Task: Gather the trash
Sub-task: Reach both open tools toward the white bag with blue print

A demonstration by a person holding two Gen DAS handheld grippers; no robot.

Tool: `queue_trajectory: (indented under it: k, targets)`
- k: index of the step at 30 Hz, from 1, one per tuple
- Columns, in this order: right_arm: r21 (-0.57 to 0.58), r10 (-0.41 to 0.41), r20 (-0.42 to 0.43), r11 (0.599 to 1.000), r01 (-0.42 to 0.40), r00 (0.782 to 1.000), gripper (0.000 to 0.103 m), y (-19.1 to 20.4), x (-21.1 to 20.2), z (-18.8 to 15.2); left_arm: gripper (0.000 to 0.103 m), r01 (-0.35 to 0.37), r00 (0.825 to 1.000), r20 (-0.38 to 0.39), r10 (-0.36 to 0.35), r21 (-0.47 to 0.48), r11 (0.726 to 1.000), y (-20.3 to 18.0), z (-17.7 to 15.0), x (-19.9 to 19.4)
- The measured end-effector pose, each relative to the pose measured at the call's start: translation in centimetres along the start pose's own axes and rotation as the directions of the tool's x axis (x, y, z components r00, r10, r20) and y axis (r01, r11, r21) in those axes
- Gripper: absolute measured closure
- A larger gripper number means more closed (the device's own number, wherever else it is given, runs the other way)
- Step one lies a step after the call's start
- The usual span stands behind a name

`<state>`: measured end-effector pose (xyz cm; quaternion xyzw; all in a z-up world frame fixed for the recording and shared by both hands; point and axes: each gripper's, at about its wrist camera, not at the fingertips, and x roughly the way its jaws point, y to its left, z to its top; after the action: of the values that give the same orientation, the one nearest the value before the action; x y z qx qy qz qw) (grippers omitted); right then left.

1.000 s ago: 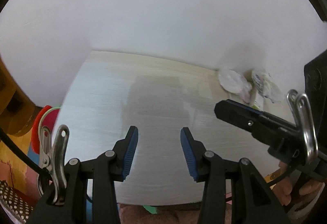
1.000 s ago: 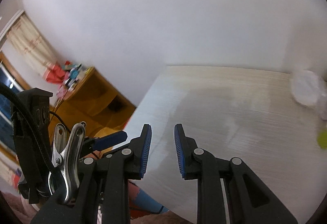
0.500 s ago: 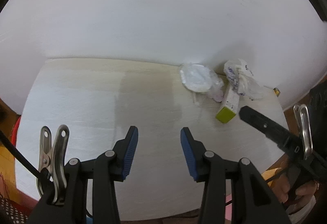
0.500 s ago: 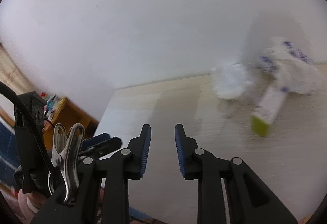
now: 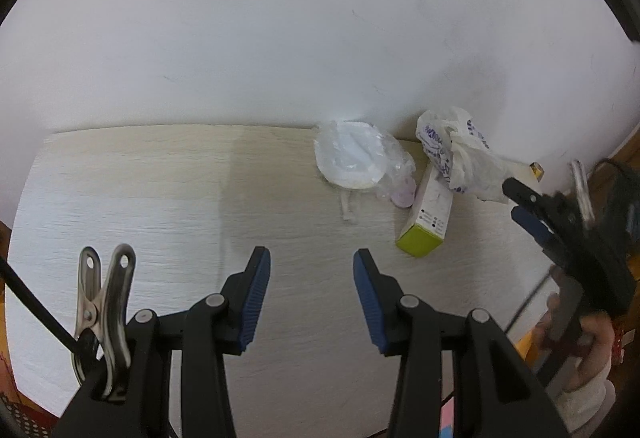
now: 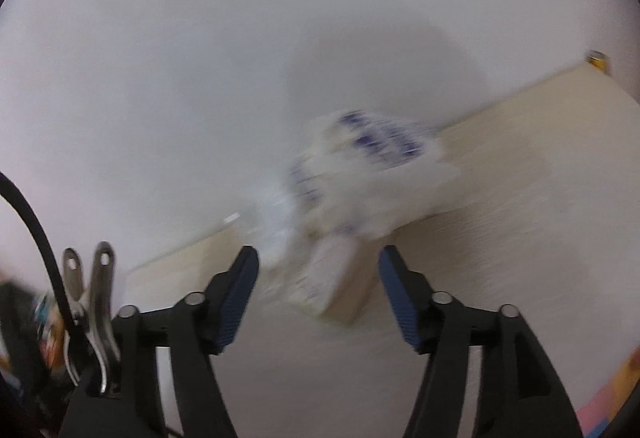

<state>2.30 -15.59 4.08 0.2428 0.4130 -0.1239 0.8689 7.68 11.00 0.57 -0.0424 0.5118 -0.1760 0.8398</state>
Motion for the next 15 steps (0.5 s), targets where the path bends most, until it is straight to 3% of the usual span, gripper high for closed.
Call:
queue_trajectory:
  k: [6,11,15]
  targets:
    - [0.150,-0.032,-0.010,0.988,0.033,0.999,0.036,-2.9,2.3,1.5,0.058,-0.005,1.000,-0.019,0.005,-0.004,1.000,-0.1,-0.2,0.8]
    - [0.192,-0.034,-0.001,0.981,0.034,0.999,0.036,-3.1,3.5,2.9,0.058,-0.008,1.000,-0.021,0.008,-0.012,1.000,0.1,-0.1,0.8]
    - [0.225,-0.034,-0.052,0.973,0.045,0.998,0.036,-3.3,5.8,3.6,0.058,-0.011,1.000,-0.025,0.010,-0.011,1.000,0.1,-0.2,1.0]
